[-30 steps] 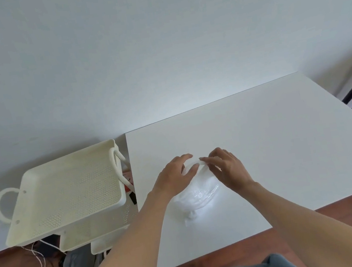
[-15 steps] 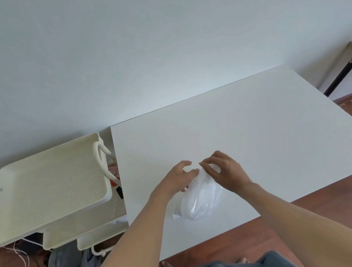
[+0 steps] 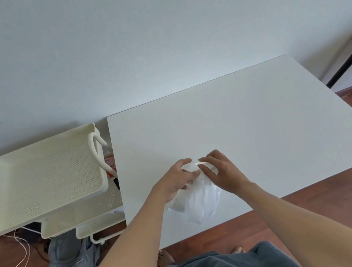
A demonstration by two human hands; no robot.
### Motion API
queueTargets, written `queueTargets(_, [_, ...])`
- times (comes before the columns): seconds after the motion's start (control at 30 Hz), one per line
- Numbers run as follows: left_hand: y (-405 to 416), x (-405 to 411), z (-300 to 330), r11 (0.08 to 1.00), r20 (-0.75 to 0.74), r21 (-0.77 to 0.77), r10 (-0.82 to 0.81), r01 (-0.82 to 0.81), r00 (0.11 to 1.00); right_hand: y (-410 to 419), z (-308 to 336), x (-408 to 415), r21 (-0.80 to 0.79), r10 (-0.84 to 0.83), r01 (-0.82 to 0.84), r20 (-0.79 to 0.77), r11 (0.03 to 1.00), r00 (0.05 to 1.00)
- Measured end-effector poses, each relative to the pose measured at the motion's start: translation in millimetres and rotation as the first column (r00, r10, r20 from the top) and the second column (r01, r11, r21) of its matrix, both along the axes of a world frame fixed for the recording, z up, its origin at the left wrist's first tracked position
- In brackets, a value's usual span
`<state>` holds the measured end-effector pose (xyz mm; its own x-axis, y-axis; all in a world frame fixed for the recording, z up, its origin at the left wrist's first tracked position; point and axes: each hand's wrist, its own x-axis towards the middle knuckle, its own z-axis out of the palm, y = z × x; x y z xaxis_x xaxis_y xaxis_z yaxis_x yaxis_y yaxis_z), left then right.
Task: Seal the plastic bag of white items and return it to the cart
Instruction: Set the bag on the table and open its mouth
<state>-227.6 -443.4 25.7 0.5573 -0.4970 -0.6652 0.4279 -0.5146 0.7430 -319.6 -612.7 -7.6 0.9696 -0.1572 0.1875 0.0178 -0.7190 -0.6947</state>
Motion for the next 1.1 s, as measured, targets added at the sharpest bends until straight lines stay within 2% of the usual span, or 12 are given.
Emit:
queueTargets(0.17, [4, 0, -1, 0.995, 0.062, -0.095, -0.026, 0.031, 0.998, -9, 6, 3, 0.026, 0.017, -0.015, -0.114, 1.0, 0.993])
queueTargets(0.4, [9, 12, 4, 0.993, 0.111, -0.08, -0.081, 0.09, 0.991, -18, 11, 13, 0.063, 0.137, -0.123, -0.311, 0.99, 0.941])
queueTargets(0.57, [15, 18, 5, 0.993, 0.125, -0.094, -0.057, 0.069, 0.99, -17, 13, 19, 0.234, 0.203, -0.101, -0.466, 0.967, 0.861])
queueTargets(0.83, [26, 23, 9, 0.985, 0.117, -0.17, 0.031, -0.011, 0.993, -10, 21, 28, 0.357, 0.265, -0.076, -0.517, 0.931, 0.814])
queueTargets(1.1, [34, 29, 14, 0.991, 0.163, -0.064, -0.104, 0.115, 0.981, -9, 30, 36, 0.439, 0.222, 0.012, -0.477, 0.899, 0.851])
